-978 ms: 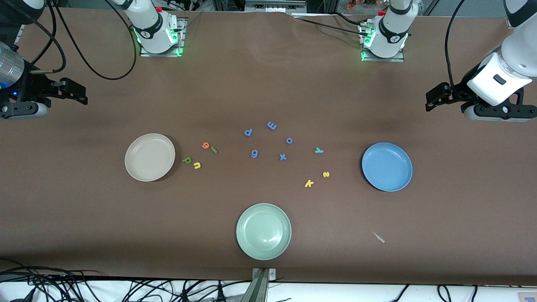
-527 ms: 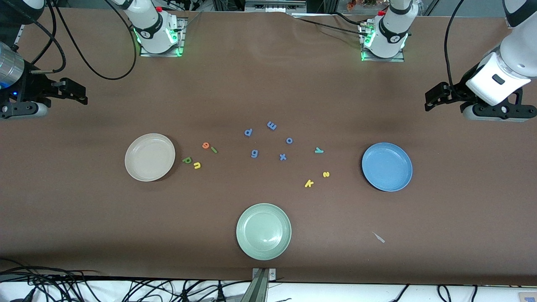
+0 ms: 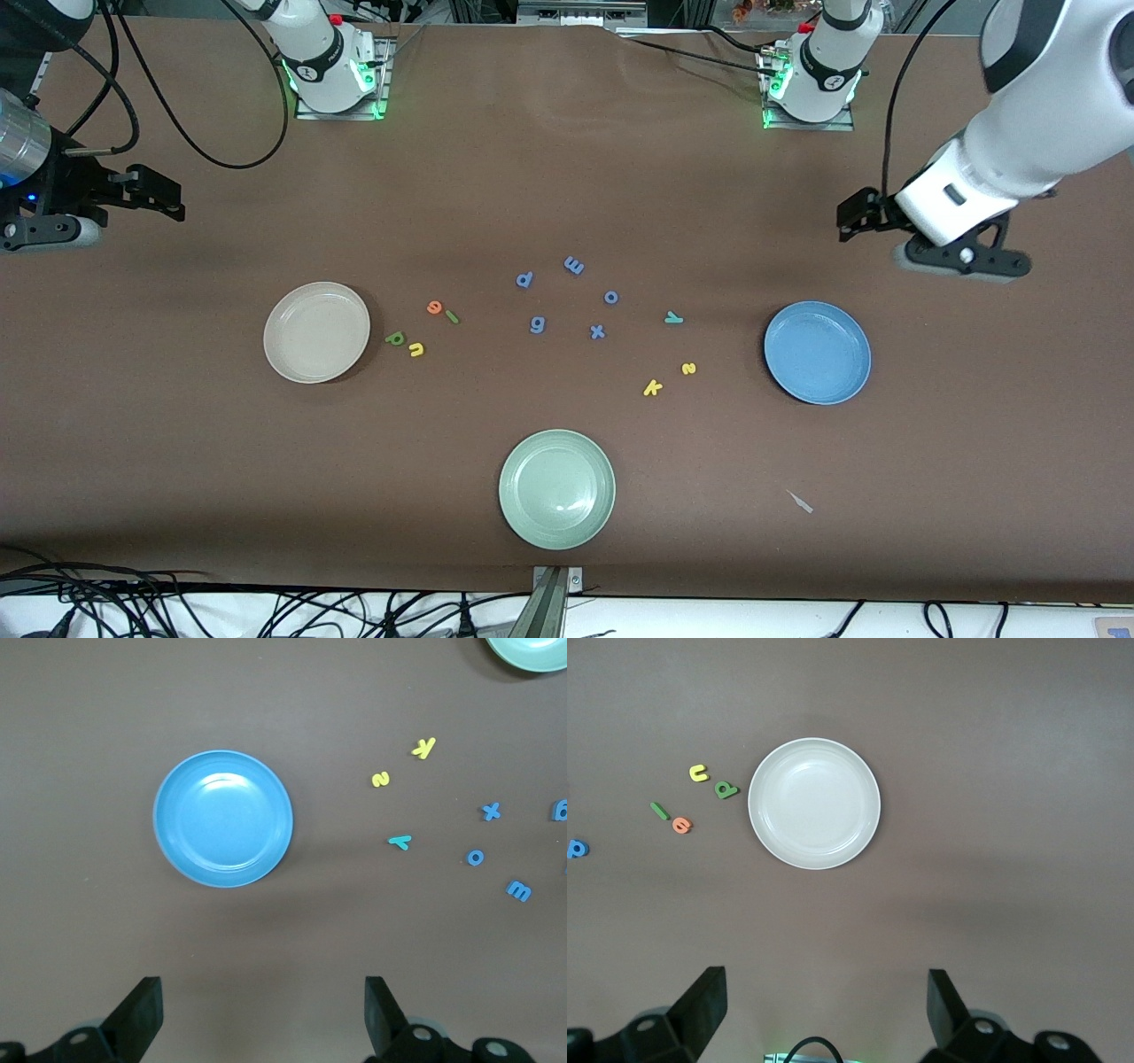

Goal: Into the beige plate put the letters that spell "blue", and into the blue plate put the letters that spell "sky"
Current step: 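Reach the left gripper down to the yellow letter k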

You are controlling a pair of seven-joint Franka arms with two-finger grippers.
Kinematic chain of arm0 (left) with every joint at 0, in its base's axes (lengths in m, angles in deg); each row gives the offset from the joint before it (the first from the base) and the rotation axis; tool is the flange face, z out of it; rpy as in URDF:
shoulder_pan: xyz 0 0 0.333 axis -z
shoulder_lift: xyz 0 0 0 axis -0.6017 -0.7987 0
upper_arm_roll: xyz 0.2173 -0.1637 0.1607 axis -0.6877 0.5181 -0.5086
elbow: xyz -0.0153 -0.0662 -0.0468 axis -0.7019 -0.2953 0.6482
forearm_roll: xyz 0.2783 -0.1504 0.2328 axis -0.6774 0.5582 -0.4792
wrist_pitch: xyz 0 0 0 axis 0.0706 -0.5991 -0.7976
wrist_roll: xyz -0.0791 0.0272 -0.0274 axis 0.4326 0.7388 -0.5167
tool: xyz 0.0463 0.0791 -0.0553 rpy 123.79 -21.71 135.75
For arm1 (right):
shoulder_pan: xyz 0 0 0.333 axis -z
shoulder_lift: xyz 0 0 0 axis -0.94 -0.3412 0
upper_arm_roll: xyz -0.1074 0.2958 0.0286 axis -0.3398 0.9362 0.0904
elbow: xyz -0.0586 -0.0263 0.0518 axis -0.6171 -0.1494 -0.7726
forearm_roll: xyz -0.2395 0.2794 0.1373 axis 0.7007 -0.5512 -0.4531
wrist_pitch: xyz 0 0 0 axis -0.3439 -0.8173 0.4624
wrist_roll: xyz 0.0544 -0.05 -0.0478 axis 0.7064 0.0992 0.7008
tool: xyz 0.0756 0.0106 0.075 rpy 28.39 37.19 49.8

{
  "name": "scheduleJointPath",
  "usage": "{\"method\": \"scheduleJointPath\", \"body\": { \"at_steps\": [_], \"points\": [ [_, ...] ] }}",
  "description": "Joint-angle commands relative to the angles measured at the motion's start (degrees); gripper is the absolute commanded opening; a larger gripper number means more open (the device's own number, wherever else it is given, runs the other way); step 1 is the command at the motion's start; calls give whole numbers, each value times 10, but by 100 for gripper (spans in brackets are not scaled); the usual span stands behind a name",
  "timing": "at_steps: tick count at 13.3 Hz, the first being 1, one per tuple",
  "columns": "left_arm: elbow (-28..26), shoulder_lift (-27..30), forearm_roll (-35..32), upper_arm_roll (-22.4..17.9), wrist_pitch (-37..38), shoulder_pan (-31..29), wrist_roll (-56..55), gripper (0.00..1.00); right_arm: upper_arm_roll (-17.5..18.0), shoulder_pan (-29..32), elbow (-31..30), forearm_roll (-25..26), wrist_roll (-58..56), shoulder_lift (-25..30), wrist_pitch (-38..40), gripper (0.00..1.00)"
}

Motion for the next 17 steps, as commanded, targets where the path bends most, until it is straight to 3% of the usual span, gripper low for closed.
{"method": "scheduleJointPath", "body": {
  "at_steps": [1, 3, 11, 13, 17],
  "points": [
    [69, -93, 6, 0, 4, 35, 1, 100, 1, 0, 13, 2, -1, -4, 6, 100],
    [91, -150, 5, 0, -29, 63, 1, 100, 0, 0, 13, 2, 0, -4, 6, 100],
    [91, -302, 4, 1, -234, 146, 1, 100, 0, 1, 13, 2, 5, -4, 6, 100],
    [91, -332, -21, -4, -279, 176, 1, 100, -1, 3, 14, 3, 5, -5, 5, 100],
    [91, -381, -61, -2, -382, 177, 4, 100, -1, 3, 14, 4, 5, -5, 4, 100]
  ]
}}
